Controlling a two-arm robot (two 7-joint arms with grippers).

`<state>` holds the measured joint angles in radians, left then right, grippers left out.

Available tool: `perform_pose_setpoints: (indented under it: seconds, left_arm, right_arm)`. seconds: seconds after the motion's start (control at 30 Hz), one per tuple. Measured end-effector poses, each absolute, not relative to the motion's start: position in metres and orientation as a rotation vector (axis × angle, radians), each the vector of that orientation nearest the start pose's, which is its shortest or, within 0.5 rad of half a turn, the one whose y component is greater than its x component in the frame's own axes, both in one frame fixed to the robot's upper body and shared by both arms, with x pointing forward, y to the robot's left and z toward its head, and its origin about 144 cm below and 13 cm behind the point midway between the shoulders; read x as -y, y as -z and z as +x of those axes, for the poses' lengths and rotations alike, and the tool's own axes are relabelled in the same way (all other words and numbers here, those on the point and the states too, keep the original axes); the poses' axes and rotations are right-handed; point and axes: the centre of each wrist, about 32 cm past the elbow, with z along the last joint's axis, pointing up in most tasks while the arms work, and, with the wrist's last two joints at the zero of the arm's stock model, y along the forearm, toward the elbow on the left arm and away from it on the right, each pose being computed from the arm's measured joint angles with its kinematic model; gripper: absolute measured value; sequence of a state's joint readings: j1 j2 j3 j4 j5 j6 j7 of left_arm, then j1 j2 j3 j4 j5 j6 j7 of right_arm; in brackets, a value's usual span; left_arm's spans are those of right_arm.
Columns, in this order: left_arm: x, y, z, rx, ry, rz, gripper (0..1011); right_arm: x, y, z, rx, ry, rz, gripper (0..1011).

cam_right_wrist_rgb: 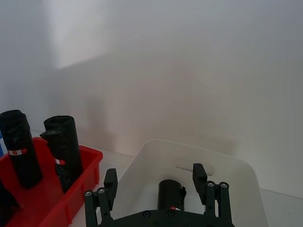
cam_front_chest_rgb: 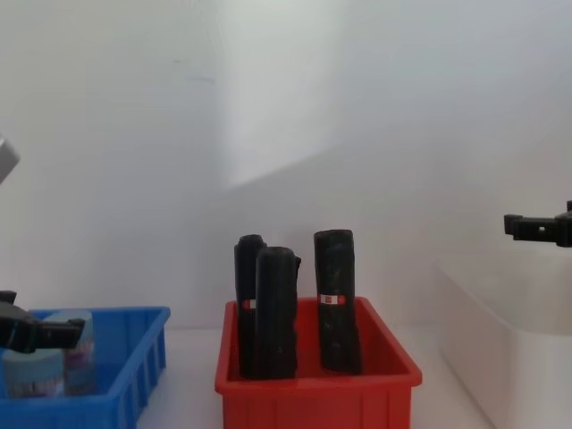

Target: Pick the cotton swabs from the blue box and place them into the white box.

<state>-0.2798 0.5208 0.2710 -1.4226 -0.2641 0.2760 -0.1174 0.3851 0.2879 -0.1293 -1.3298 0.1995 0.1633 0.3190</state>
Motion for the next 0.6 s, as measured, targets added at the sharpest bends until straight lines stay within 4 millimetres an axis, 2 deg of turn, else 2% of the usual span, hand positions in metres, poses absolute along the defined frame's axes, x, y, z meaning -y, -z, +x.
perform_pose_setpoints:
  seconds: [0.6]
  left_arm:
    - [-0.3330,-1.1842,0.5336,-0.009,-1.322,0.459,1003]
  right_arm:
    - [0.2946,-1.2139,0.5618,0.036,1.214,-0.128,1002]
